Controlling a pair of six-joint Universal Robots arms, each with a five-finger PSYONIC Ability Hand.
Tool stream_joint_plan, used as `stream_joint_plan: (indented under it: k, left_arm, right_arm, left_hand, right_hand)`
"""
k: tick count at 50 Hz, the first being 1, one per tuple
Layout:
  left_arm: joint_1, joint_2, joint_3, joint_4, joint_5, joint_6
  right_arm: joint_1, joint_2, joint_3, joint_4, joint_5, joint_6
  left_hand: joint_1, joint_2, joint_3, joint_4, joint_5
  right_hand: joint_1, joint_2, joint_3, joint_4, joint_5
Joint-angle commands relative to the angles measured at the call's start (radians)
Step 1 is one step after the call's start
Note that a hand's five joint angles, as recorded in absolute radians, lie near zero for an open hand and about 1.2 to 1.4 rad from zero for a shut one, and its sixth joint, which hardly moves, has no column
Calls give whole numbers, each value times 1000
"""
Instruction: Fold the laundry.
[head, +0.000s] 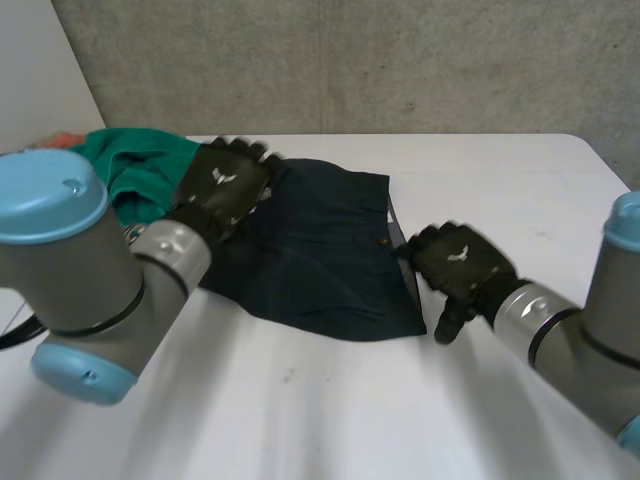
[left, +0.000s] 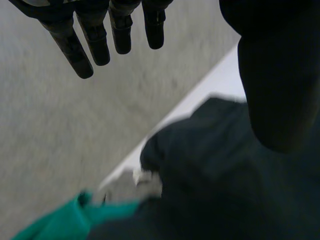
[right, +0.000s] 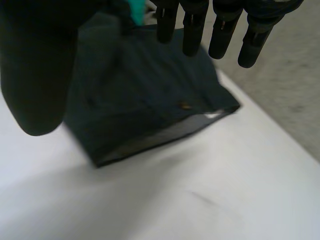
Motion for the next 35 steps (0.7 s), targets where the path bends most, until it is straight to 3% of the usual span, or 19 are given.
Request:
stream_joint_plan:
  k: [1,7,14,18,19,20,29,35]
  left_arm:
    - [109,-9,-148,-50,-46,128]
    - [230,-77,-163,-57,33,120]
    - [303,-120,-155,-46,141,111]
    - [322,-143,-137,-32,196,109]
    - [323,-151,-129,-28,211,109]
    - [323,-157,-125,-26,216,109]
    - [301,-246,-37,-3,208,126]
    - [271,-321,61,-4,182,161]
  right_arm:
    - [163,116,-19,63,64,-11]
    - [220,226,-85,-53,159,43]
    - [258,317,-159,-122,215,50]
    - [265,357,-194,-155,244,53]
    - [265,363,-202,-165,248,58]
    - [265,366,-205,-171,247,61]
    - [263,326,-184,-176,218,96]
    - [252,194,-136,-164,179,159]
  left_hand:
    - [169,176,167,184,155]
    - [243,249,240,257,228]
    - [175,182,173,190,161]
    - [131,138,129,146,117]
    - [128,135,126,143,114]
    - [126,132,123,140,111]
    - [123,129,120,137,108]
    - [166,173,164,181,152]
  right_hand:
    - [196,201,199,198,189]
    - [270,274,273,271,263]
    - [407,412,410,409,400]
    - [726,731,729,728,719]
    - [1036,1040,1039,1038,1029]
    - [1170,1174,1173,1171,1163]
    - [1171,1176,1174,1173,1164]
    - [1171,1176,1174,1173,1164]
